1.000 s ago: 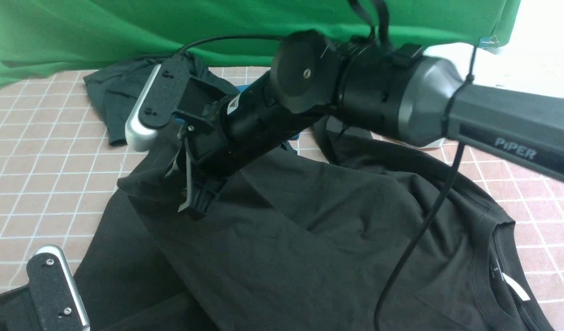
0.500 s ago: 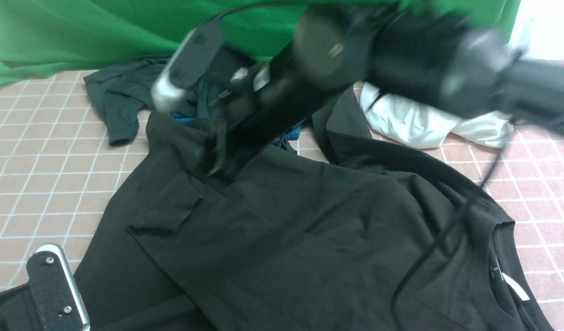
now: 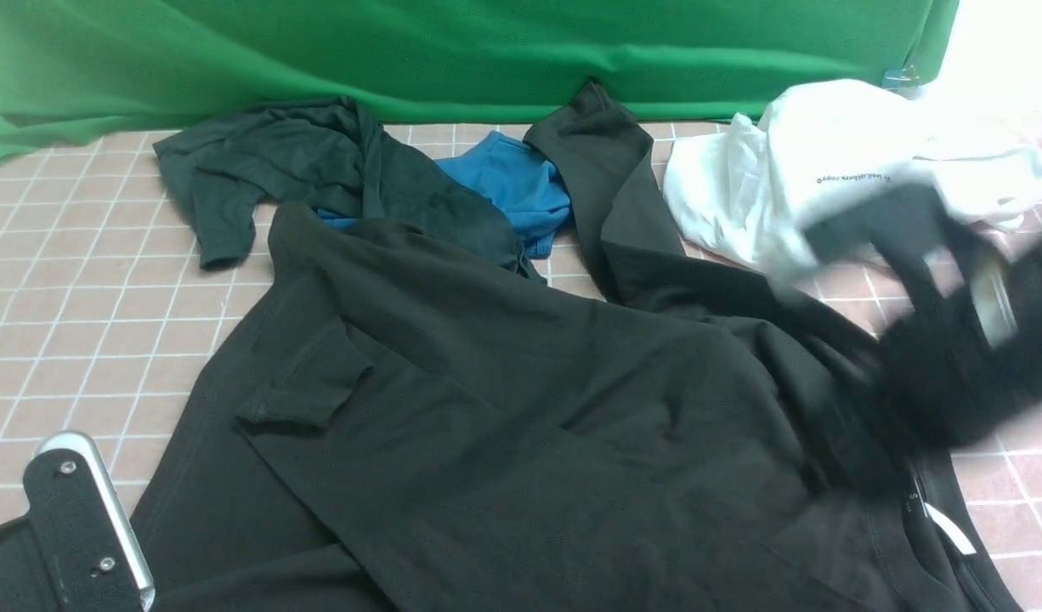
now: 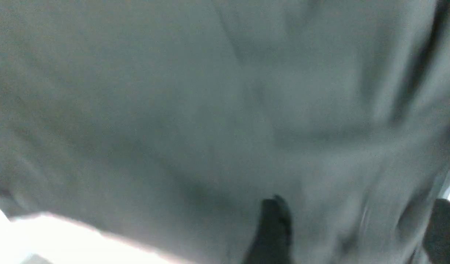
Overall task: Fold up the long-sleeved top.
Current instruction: Use your right arm to clamp the cuff farthest to him
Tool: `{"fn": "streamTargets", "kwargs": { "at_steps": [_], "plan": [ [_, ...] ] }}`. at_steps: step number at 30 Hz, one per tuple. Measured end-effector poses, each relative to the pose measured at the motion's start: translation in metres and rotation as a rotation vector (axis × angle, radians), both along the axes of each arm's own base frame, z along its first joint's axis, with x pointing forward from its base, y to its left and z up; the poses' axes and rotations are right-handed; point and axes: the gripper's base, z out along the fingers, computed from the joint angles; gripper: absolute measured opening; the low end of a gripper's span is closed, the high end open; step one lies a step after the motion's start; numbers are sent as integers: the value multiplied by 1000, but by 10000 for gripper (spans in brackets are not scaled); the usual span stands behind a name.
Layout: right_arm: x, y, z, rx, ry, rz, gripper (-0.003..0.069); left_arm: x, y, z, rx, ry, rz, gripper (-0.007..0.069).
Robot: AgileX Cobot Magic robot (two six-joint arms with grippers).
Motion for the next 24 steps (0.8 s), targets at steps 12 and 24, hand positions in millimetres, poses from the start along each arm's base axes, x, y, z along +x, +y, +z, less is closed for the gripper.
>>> {"fn": "streamTargets", "kwargs": {
  "at_steps": [12,24],
  "plan": [
    [-44,-47,-95,-48,163,-353,653,0,-2,0,-30,-5,8,36],
    [-44,-66,-108,-4,148,-498,605,1,-4,0,-57,-12,13,36]
  ]
}}
